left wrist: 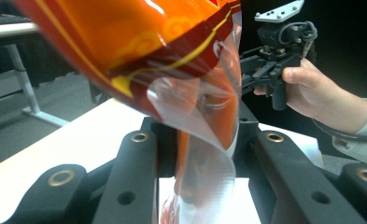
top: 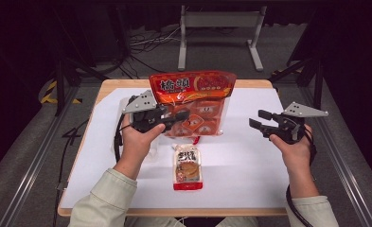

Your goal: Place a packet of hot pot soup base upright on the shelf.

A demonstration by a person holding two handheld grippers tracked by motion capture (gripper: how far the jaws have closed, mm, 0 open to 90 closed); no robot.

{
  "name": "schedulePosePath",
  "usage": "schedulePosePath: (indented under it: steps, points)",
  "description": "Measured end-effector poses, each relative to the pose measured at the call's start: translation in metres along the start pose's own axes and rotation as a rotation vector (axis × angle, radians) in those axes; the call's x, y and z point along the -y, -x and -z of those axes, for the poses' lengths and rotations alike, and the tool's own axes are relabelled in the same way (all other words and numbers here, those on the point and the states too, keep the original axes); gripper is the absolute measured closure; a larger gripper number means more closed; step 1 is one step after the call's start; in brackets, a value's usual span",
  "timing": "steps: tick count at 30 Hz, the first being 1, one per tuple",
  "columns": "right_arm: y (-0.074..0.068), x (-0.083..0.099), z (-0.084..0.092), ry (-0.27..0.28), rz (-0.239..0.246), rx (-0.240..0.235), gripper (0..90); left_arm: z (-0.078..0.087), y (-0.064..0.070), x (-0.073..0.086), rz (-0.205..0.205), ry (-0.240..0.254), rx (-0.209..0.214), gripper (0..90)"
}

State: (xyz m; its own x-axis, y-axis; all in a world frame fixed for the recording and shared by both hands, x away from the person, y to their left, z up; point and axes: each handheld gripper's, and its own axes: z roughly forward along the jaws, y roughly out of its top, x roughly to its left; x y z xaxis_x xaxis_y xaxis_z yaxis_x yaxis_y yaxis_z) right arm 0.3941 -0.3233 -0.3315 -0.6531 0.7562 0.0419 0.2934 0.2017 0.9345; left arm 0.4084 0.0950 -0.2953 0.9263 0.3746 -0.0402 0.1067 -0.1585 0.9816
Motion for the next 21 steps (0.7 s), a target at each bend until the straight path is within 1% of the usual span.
schedulePosePath:
  steps: [3, 4, 5, 6, 7, 8, 9, 10, 11, 12, 13, 14, 15, 17, 18, 21]
  points:
    - [0.001, 0.001, -0.001, -0.003, -0.005, 0.004, 44.7, 0.0, -0.003, -0.002, -0.003, -0.001, -0.012, 70.6]
    - [0.003, 0.003, -0.001, -0.005, -0.008, 0.005, 44.7, 0.001, -0.005, -0.003, 0.004, 0.004, -0.022, 70.6]
    - [0.004, 0.003, -0.001, -0.004, -0.011, 0.008, 44.6, 0.001, -0.005, -0.003, 0.004, 0.004, -0.022, 70.5]
    - [0.004, 0.004, -0.001, -0.007, -0.012, 0.008, 44.5, 0.002, -0.008, -0.004, 0.003, 0.009, -0.035, 70.5]
    - [0.004, 0.004, -0.001, -0.007, -0.012, 0.008, 44.5, 0.002, -0.008, -0.004, 0.003, 0.009, -0.035, 70.5]
    - [0.005, 0.005, -0.002, -0.006, -0.022, 0.005, 44.2, 0.004, -0.011, -0.005, 0.003, 0.011, -0.051, 70.5]
    - [0.006, 0.006, -0.002, -0.007, -0.024, 0.004, 44.2, 0.004, -0.011, -0.005, 0.003, 0.011, -0.051, 70.6]
    - [0.006, 0.006, -0.003, -0.007, -0.025, 0.003, 44.2, 0.006, -0.012, -0.005, 0.009, 0.01, -0.066, 70.5]
    - [0.006, 0.006, -0.003, -0.007, -0.026, 0.001, 44.1, 0.008, -0.015, -0.004, 0.006, 0.005, -0.105, 70.6]
    - [0.006, 0.007, -0.003, -0.007, -0.025, 0.002, 44.0, 0.009, -0.016, -0.004, 0.008, 0.004, -0.121, 70.5]
    - [0.006, 0.007, -0.004, -0.007, -0.022, 0.002, 44.0, 0.011, -0.018, -0.003, 0.013, 0.001, -0.132, 70.6]
    - [0.006, 0.007, -0.004, -0.008, -0.023, 0.0, 43.9, 0.011, -0.018, -0.003, 0.013, 0.001, -0.132, 70.5]
    - [0.006, 0.007, -0.004, -0.008, -0.022, -0.001, 43.8, 0.013, -0.023, -0.001, 0.026, 0.006, -0.154, 70.6]
    - [0.005, 0.007, -0.005, -0.008, -0.021, 0.0, 43.8, 0.017, -0.028, 0.001, 0.028, 0.005, -0.181, 70.5]
    - [0.005, 0.007, -0.005, -0.008, -0.021, 0.0, 43.8, 0.017, -0.028, 0.001, 0.028, 0.005, -0.181, 70.5]
    - [0.005, 0.008, -0.006, -0.009, -0.03, -0.005, 43.6, 0.021, -0.032, 0.003, 0.018, 0.005, -0.223, 70.5]
